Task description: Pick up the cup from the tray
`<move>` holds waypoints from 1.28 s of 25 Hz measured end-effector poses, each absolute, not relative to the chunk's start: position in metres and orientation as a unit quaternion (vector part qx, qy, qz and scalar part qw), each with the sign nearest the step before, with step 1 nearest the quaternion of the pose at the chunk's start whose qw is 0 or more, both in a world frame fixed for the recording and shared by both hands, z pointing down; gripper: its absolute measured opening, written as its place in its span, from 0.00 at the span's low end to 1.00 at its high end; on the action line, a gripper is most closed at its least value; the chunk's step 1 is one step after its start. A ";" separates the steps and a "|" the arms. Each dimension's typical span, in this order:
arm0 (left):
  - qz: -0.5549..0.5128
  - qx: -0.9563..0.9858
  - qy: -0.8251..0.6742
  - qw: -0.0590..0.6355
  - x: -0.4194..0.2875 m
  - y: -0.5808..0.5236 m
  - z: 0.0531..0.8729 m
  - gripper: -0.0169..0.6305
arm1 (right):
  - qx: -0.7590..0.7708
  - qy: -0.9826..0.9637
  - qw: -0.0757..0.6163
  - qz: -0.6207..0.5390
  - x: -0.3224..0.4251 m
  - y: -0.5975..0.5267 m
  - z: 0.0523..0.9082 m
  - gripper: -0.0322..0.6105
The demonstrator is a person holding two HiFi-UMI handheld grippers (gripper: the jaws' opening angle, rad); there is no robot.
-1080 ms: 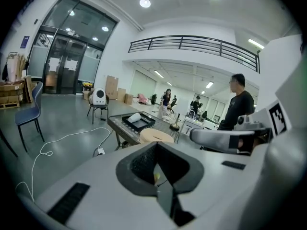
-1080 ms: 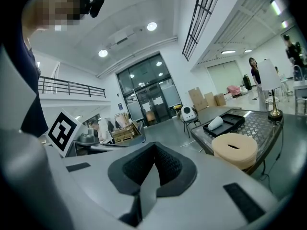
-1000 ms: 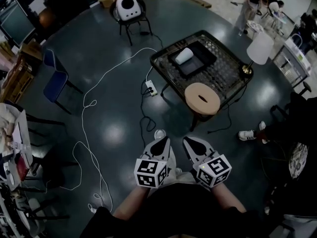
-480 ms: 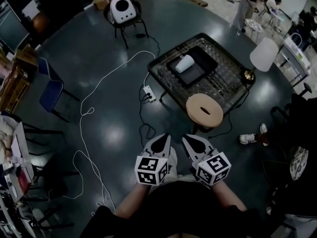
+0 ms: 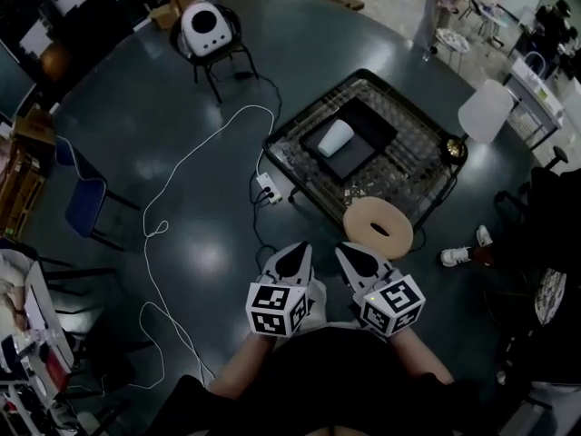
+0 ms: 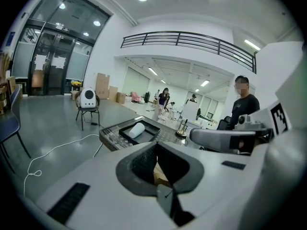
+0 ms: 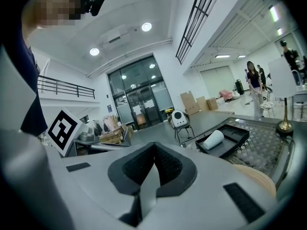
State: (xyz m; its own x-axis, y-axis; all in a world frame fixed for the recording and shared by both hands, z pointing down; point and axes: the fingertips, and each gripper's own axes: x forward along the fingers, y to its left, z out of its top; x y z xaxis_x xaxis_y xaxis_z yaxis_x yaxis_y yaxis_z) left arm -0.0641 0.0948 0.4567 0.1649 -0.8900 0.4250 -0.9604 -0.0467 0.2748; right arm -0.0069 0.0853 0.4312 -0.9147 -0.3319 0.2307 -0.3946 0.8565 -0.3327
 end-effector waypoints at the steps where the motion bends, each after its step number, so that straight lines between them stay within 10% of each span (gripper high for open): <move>1: 0.069 0.723 -0.639 0.253 -0.069 0.087 0.455 0.04 | 0.193 -0.959 0.081 0.189 -0.012 0.078 0.429 0.07; 32: 0.129 0.797 -0.525 0.270 -0.139 -0.079 0.476 0.04 | 0.332 -0.916 0.066 0.214 -0.074 -0.079 0.440 0.07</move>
State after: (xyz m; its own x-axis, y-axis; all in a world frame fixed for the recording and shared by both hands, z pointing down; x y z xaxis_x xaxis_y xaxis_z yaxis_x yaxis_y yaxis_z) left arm -0.1385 -0.0791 0.4764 0.4164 -0.7665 0.4890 -0.9058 -0.3036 0.2955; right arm -0.0740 -0.0795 0.4399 -0.7711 -0.5799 0.2629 -0.6364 0.6884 -0.3481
